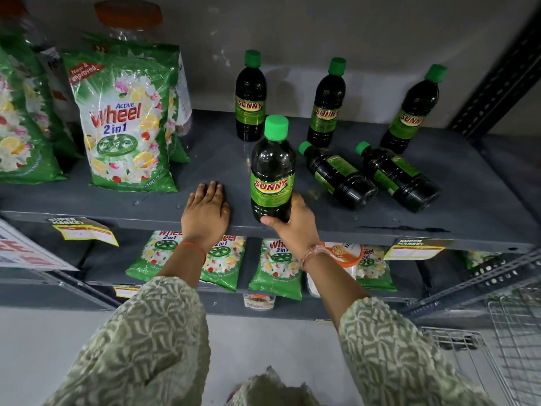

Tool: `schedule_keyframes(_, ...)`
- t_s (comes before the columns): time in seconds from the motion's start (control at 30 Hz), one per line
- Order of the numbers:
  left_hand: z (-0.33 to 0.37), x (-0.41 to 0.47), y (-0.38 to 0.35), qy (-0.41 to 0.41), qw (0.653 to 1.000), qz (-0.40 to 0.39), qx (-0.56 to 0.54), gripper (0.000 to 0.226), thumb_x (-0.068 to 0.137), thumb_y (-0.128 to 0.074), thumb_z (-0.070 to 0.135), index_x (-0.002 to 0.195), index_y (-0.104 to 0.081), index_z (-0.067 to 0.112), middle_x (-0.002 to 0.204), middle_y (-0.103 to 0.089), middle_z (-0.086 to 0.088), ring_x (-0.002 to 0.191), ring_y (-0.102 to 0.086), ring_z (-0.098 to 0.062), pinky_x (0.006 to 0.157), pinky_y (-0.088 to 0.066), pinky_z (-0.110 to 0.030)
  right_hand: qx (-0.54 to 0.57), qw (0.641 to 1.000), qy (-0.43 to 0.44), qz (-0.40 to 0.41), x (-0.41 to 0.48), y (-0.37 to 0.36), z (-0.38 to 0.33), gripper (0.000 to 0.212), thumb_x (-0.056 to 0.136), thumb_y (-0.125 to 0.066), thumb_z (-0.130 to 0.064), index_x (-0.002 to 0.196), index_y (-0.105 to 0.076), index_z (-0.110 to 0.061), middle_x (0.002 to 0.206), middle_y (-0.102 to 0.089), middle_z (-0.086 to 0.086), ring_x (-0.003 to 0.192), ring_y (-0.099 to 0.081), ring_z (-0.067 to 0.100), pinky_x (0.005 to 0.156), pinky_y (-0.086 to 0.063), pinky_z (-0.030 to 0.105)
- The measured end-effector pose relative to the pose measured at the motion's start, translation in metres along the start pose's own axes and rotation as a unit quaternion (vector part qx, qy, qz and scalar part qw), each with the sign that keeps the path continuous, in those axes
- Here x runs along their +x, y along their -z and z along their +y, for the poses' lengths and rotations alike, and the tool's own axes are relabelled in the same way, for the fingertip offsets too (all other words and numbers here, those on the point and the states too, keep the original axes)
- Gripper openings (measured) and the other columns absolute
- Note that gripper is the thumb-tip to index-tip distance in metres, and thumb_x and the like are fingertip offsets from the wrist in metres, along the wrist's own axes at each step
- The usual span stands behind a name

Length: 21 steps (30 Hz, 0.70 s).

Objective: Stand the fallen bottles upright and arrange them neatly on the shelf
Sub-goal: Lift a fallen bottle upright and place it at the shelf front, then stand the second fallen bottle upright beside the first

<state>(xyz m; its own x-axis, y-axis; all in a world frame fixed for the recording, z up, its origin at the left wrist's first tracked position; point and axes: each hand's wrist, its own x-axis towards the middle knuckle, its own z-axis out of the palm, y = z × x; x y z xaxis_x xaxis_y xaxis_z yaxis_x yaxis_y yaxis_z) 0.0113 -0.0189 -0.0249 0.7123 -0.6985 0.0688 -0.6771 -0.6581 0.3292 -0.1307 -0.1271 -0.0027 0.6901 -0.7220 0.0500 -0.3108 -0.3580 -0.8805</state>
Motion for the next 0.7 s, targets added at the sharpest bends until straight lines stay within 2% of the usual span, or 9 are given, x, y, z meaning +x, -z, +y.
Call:
schedule_keyframes(0.1, 0.012, 0.006, -0.002, -0.015, 1.0, -0.011, -0.012, 0.049, 0.095, -0.032, 0.022, 0.141, -0.023, 0.008, 0.153, -0.023, -0.011, 0.142, -0.014, -0.028, 0.117, -0.011, -0.039, 0.011, 1.0, -0.004, 0.013, -0.007, 0.005, -0.001, 0.073, 0.067, -0.079, -0.019, 0.128, -0.041, -0.004, 0.129, -0.053, 0.016, 0.122, -0.049, 0.028, 0.089, -0.032, 0.013)
schedule_keyframes(0.17, 0.014, 0.006, -0.005, -0.018, 1.0, -0.012, -0.003, 0.049, 0.095, -0.03, 0.023, 0.141, -0.022, 0.01, 0.154, -0.022, -0.009, 0.143, -0.014, -0.028, 0.117, -0.011, -0.039, -0.016, 0.999, 0.013, 0.042, -0.009, 0.021, -0.003, 0.082, 0.072, -0.074, -0.029, 0.137, -0.03, -0.006, 0.143, -0.04, 0.015, 0.133, -0.036, 0.027, 0.105, -0.027, 0.023)
schedule_keyframes(0.27, 0.012, 0.005, -0.009, -0.014, 1.0, 0.0, 0.002, 0.051, 0.094, -0.024, 0.029, 0.141, -0.024, 0.011, 0.153, -0.024, -0.008, 0.142, -0.016, -0.028, 0.116, -0.013, -0.039, -0.255, 0.955, 0.083, 0.129, 0.023, 0.067, -0.005, 0.076, 0.078, -0.063, -0.046, 0.133, -0.034, -0.002, 0.144, -0.035, 0.02, 0.134, -0.029, 0.034, 0.112, -0.021, 0.041)
schedule_keyframes(0.3, 0.012, 0.004, -0.009, -0.013, 1.0, 0.003, 0.004, 0.055, 0.091, -0.02, 0.033, 0.141, -0.025, 0.011, 0.153, -0.026, -0.009, 0.142, -0.017, -0.028, 0.116, -0.014, -0.04, -0.333, 0.934, 0.06, 0.117, 0.041, 0.083, -0.005, 0.078, 0.076, -0.063, -0.051, 0.13, -0.036, -0.001, 0.141, -0.038, 0.021, 0.132, -0.032, 0.036, 0.109, -0.024, 0.042)
schedule_keyframes(0.37, 0.012, 0.005, -0.009, -0.014, 1.0, 0.004, 0.008, 0.063, 0.084, -0.016, 0.036, 0.141, -0.026, 0.011, 0.152, -0.026, -0.009, 0.142, -0.018, -0.028, 0.115, -0.015, -0.04, -0.398, 0.916, -0.045, 0.031, 0.076, 0.103, -0.002, 0.087, 0.066, -0.067, -0.059, 0.127, -0.039, -0.003, 0.134, -0.046, 0.02, 0.123, -0.04, 0.038, 0.1, -0.036, 0.042)
schedule_keyframes(0.43, 0.013, 0.005, -0.009, -0.013, 1.0, 0.007, 0.011, 0.063, 0.083, -0.017, 0.036, 0.141, -0.026, 0.012, 0.152, -0.027, -0.009, 0.142, -0.019, -0.028, 0.115, -0.016, -0.04, -0.388, 0.91, -0.131, -0.064, 0.094, 0.108, 0.0, 0.092, 0.056, -0.072, -0.062, 0.124, -0.042, -0.009, 0.127, -0.055, 0.014, 0.115, -0.051, 0.036, 0.094, -0.044, 0.039)
schedule_keyframes(0.5, 0.012, 0.005, -0.01, -0.009, 1.0, 0.01, 0.011, 0.063, 0.083, -0.017, 0.036, 0.14, -0.027, 0.012, 0.152, -0.028, -0.008, 0.142, -0.019, -0.027, 0.115, -0.016, -0.04, -0.36, 0.919, -0.15, -0.058, 0.097, 0.105, 0.003, 0.086, 0.052, -0.076, -0.057, 0.119, -0.046, -0.011, 0.12, -0.06, 0.012, 0.111, -0.055, 0.035, 0.094, -0.047, 0.041)
schedule_keyframes(0.6, 0.012, 0.005, -0.012, -0.005, 1.0, 0.019, 0.016, 0.062, 0.084, -0.018, 0.037, 0.14, -0.028, 0.013, 0.152, -0.028, -0.007, 0.142, -0.019, -0.026, 0.115, -0.016, -0.039, -0.309, 0.944, -0.08, 0.085, 0.093, 0.092, 0.007, 0.078, 0.059, -0.078, -0.046, 0.117, -0.045, -0.006, 0.12, -0.058, 0.018, 0.115, -0.051, 0.037, 0.094, -0.043, 0.046)
schedule_keyframes(0.7, 0.011, 0.006, -0.013, -0.003, 0.999, 0.028, 0.021, 0.07, 0.08, -0.009, 0.044, 0.139, -0.03, 0.014, 0.151, -0.031, -0.006, 0.141, -0.021, -0.025, 0.115, -0.018, -0.039, -0.086, 0.974, -0.026, 0.207, 0.086, 0.068, 0.009, 0.086, 0.059, -0.08, -0.043, 0.121, -0.038, 0.0, 0.123, -0.053, 0.021, 0.117, -0.048, 0.037, 0.094, -0.043, 0.053)
